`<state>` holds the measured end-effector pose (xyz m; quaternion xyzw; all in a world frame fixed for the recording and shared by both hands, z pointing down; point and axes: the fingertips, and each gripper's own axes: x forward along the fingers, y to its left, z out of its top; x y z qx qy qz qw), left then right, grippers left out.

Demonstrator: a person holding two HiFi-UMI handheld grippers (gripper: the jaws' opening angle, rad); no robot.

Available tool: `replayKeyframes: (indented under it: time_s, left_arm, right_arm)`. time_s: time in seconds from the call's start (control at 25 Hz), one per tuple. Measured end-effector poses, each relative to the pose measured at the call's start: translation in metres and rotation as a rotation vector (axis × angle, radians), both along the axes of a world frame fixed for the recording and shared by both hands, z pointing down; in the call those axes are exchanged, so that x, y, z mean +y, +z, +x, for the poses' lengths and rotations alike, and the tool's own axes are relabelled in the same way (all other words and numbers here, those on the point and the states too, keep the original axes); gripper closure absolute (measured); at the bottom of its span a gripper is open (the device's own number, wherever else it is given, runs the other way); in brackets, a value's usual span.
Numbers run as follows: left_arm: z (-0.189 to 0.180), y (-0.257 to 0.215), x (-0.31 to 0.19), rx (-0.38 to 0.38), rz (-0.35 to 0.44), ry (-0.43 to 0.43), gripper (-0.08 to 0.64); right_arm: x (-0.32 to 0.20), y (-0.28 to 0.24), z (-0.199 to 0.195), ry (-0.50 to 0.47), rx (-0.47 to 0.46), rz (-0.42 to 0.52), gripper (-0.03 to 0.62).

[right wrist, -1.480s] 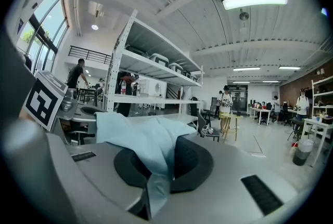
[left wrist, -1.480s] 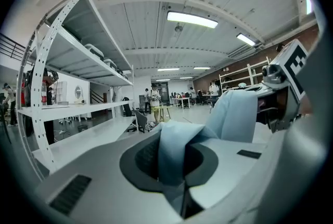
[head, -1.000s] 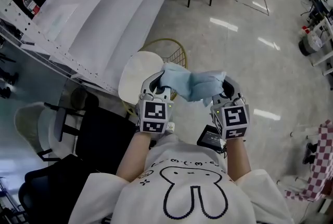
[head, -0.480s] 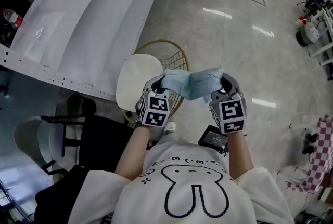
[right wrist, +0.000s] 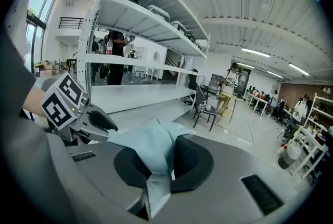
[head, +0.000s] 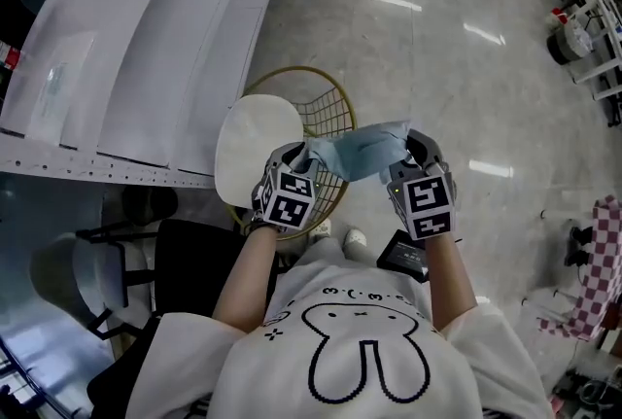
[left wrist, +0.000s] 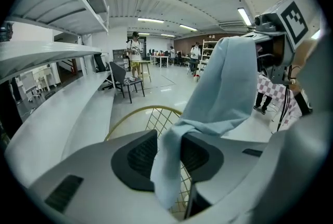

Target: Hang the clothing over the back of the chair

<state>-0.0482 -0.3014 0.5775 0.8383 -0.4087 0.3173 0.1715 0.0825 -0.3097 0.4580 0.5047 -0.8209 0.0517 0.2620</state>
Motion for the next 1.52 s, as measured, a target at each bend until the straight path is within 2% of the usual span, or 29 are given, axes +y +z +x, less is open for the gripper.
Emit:
replayKeyframes:
  time_s: [0.36,0.76,1.0,1.52]
  left_arm:
    - [0.003,0.01,0.007,-0.001,-0.055,0.032,0.318]
    - [0.008,-0.002,0.002,-0.005,-0.039,-0.01,0.316]
    - [0.01,-0.008,-0.002,-0.004,-0.033,-0.024,0.317]
    - [0.013,-0.013,-0.005,-0.012,-0.021,-0.041,0.318]
  right_arm:
    - [-0.001,0.032,-0.014,-0.101,0.061,-0.079,0.552]
    - [-0.007,0.068,0.004,-0.144,0.089,-0.172,0.552]
    - [-0.003,0.107,0.012,-0.183,0.125,-0.295,0.549]
    - [0.011,0.181,0.024,-0.197,0.173,-0.545,0.521]
